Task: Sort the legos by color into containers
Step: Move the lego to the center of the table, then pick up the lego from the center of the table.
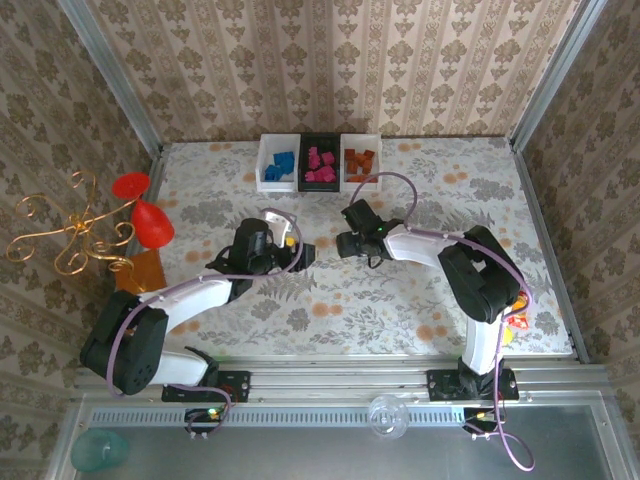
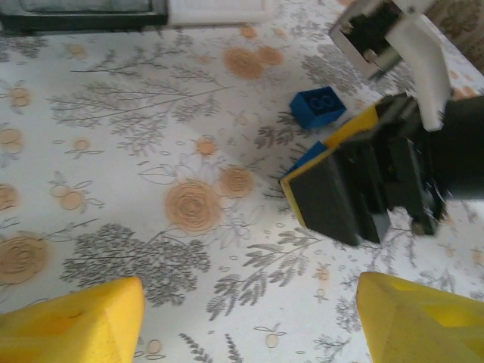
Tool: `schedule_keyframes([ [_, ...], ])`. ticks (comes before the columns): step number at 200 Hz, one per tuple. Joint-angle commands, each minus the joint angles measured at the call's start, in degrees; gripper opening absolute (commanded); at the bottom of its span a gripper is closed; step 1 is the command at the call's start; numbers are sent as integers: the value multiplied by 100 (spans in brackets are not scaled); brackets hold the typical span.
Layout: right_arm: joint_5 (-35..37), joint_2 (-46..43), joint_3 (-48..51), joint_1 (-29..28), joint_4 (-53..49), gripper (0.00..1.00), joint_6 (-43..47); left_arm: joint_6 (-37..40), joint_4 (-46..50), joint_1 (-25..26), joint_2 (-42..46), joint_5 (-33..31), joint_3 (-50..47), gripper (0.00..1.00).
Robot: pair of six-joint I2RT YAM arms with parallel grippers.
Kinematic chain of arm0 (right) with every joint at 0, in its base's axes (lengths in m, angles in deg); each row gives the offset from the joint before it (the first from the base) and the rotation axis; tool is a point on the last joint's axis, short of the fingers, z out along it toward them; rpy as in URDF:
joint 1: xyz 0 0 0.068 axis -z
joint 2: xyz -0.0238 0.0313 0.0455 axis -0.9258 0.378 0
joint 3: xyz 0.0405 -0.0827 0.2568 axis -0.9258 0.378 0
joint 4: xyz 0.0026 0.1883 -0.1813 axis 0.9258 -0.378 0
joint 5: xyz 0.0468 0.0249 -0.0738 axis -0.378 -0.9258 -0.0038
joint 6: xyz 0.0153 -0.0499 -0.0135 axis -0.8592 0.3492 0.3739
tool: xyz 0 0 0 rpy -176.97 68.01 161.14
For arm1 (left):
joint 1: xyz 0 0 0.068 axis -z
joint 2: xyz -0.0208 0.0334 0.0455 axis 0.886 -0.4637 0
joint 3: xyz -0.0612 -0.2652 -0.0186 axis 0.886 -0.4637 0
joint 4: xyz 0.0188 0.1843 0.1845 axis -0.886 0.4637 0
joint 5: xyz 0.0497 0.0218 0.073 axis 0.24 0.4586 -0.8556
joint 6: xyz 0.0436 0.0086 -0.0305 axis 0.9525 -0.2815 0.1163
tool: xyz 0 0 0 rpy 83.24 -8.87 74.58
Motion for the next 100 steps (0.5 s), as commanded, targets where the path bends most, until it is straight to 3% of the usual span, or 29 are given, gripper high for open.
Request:
schedule_keyframes([
  [1,-1260,-44,-99,-74,545,67,-268,-143,-184,-147,173,-249,-232,75],
  [42,-1983,-769,474,195,1102,69,-511,-250,-239,-83,-28,-259,-149,75],
  [100,-1540,-2287,1815,1261,990,75,-669,875,612,553,-1043,-452,839,77],
])
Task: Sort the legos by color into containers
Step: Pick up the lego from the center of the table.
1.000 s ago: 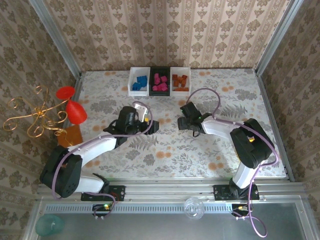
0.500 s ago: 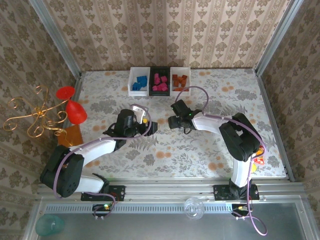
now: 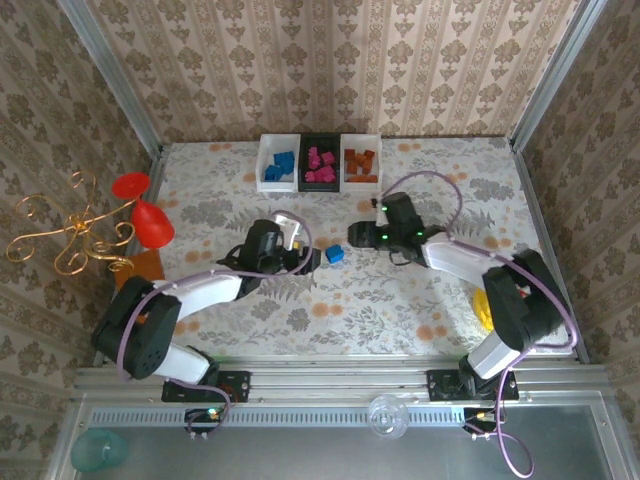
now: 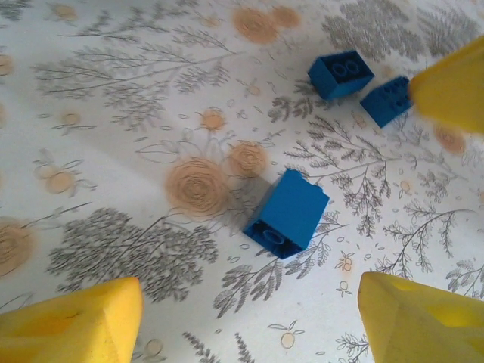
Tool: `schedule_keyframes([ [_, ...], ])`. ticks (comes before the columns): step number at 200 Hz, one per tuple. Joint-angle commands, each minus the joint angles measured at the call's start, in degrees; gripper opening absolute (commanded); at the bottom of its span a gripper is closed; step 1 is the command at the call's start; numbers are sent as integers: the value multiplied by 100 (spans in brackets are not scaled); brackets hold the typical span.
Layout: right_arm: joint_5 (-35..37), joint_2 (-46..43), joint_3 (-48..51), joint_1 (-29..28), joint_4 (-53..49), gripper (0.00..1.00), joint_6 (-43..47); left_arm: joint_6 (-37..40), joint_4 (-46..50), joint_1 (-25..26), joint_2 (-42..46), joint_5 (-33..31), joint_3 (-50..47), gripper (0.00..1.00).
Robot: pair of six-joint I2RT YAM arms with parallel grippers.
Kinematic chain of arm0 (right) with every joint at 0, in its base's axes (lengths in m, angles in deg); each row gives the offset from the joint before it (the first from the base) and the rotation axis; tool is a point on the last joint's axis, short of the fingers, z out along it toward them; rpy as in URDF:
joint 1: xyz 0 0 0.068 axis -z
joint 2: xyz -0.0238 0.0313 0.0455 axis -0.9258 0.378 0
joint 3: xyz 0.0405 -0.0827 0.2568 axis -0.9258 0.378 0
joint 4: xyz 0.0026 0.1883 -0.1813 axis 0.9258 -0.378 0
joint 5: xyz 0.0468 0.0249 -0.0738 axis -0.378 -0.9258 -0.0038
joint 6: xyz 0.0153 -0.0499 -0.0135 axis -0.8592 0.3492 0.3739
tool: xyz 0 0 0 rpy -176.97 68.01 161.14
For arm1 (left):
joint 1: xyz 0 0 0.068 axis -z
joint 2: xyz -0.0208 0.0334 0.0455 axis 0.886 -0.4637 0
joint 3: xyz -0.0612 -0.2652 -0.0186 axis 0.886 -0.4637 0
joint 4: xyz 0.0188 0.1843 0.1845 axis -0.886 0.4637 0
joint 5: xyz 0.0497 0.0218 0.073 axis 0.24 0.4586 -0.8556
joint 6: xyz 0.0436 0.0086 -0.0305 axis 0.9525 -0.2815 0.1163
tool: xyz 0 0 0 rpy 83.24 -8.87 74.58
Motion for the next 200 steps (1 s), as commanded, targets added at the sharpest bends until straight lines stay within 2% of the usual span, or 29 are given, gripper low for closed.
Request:
schedule_keyframes([
  [1,162,-596,455,256,-20,75,-91,694,495,184,-381,-133,521,77],
  [40,477,-1330,921,357,-45,78,38,1255,1113,551,-1328,-137,1262,78],
  [79,448,-1510,1095,475,34,79,79,1355,1333,643,-2071,-205,1877,75],
  [113,372,-1574,1180,507,85,79,77,1342,1446,657,-2493,-325,2317,63],
  [148,388,-1654,1242,546,106,79,96,1203,1307,642,-2598,-291,2380,45],
  [168,380,-1648,1233,542,106,79,96,1020,1104,588,-2493,-285,2262,36],
  [200,398,-1681,1251,546,111,79,96,533,579,292,-1926,-332,1843,28],
])
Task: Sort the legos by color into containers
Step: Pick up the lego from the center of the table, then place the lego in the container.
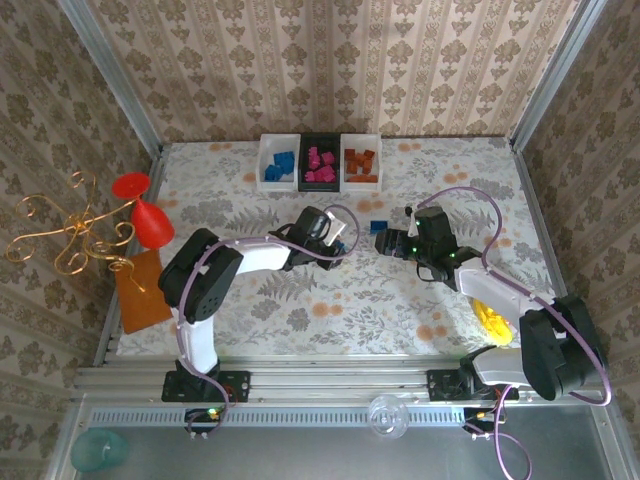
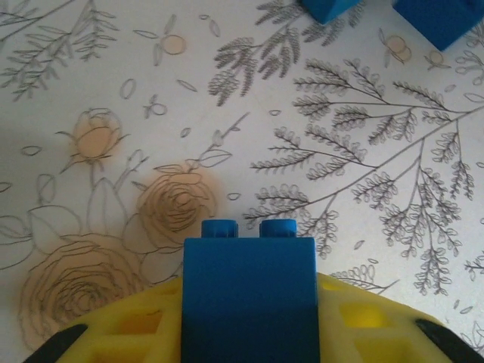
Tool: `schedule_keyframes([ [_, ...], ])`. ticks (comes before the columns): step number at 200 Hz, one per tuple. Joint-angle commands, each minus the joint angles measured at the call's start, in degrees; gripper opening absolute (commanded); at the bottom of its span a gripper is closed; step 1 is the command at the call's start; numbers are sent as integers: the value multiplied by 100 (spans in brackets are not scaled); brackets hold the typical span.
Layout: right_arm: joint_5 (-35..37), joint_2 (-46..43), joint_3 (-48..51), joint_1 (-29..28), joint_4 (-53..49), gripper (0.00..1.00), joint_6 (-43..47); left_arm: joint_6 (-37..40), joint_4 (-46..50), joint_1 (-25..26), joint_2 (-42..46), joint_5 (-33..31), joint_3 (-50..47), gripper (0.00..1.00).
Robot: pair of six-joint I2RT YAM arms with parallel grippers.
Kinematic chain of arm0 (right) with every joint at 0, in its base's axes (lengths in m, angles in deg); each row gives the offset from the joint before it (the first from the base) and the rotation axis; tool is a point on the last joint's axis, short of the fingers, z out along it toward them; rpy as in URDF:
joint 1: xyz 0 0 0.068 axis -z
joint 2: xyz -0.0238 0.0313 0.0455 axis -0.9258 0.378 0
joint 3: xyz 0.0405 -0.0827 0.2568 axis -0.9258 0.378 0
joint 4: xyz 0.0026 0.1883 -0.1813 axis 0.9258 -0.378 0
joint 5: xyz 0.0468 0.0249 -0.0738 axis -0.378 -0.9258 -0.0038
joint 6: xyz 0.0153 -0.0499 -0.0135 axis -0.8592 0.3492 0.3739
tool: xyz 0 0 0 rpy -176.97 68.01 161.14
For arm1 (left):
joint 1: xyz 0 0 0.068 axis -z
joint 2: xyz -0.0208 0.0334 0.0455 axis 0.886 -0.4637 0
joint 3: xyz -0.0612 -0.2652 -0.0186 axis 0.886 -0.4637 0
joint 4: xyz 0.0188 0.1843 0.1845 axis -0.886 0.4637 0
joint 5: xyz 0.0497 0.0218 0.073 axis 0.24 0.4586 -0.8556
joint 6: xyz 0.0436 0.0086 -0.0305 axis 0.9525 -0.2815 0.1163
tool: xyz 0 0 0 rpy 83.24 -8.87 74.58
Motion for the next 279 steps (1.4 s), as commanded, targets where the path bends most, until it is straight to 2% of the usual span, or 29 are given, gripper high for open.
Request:
schedule_keyframes([
  [1,74,-156,49,26,109,79,66,-466,-435,-281,557,-76,-306,28],
  [32,66,-132,66,30,148,79,57,-978,-799,-907,1240,-437,-632,27],
  [65,11,-84,66,30,201,79,30,-1291,-757,-1737,1376,-830,-308,27],
  [101,23,-122,99,29,216,79,39,-1099,-217,-2212,620,-1147,972,27],
  [151,74,-219,141,30,219,79,35,-669,730,-2422,-862,-1461,3116,30],
  [185,113,-270,166,27,215,79,48,-471,1482,-2502,-1804,-1452,4589,39],
  [207,198,-264,181,30,202,79,70,-431,1888,-2513,-1996,-1322,5214,46],
  [238,430,-182,145,25,119,79,110,-560,1671,-2458,-1363,-1101,4678,56],
  [279,794,170,-22,30,-33,80,101,-1128,443,-2289,420,-579,2341,63],
])
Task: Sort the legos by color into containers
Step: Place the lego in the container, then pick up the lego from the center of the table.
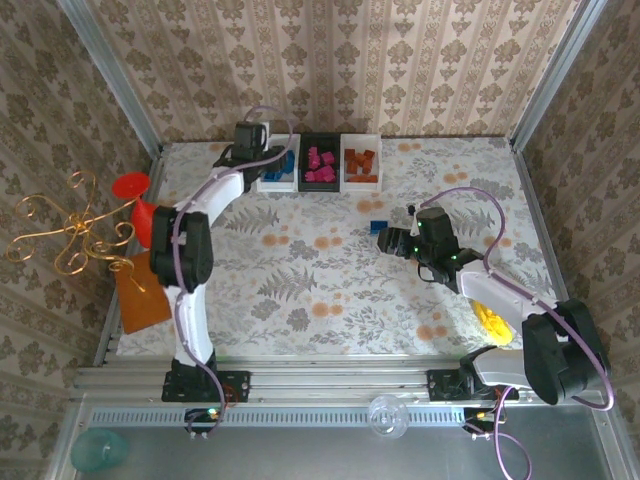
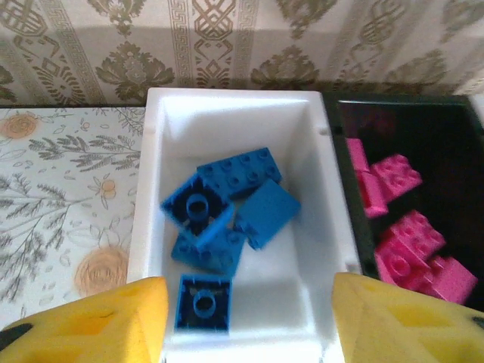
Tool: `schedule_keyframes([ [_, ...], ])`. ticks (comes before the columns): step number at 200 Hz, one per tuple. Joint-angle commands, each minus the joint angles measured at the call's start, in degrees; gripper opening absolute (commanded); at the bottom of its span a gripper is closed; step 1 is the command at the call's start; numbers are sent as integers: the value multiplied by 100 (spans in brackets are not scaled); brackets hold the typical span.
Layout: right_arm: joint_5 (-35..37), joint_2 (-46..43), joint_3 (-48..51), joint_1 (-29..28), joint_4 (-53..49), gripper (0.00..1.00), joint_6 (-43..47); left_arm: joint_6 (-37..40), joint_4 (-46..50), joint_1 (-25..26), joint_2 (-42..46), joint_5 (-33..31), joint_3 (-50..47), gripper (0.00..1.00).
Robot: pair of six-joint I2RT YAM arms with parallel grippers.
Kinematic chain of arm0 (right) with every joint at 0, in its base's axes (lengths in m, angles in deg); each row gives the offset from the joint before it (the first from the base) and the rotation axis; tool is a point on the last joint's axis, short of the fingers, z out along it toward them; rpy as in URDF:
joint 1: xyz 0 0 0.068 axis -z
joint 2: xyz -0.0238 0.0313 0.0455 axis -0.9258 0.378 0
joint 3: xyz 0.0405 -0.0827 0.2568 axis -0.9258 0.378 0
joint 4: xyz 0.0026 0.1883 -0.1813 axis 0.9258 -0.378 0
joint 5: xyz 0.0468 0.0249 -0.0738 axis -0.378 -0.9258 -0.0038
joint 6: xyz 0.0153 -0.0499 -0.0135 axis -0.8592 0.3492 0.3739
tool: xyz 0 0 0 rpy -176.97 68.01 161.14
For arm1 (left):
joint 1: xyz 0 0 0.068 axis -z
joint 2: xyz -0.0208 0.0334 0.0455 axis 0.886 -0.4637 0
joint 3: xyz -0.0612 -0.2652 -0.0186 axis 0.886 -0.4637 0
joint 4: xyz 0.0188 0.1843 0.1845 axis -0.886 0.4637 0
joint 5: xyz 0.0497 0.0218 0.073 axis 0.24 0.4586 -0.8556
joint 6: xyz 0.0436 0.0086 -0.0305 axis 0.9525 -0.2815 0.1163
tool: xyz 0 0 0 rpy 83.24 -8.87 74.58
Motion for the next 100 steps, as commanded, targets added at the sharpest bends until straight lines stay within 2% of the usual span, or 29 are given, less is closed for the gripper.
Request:
schedule_keyframes([
  [1,434,271,-112,26,-164,80,94,-425,-805,132,1143,405,-1035,63],
  [43,864,1038,-545,28,-647,82,124,-941,-1912,482,2776,732,-3470,65],
  [86,971,1868,-1106,28,-1081,83,188,-854,-1795,852,3930,602,-4716,69],
  [100,1028,2112,-1329,13,-1233,83,215,-936,-1862,1111,4126,646,-5045,69],
])
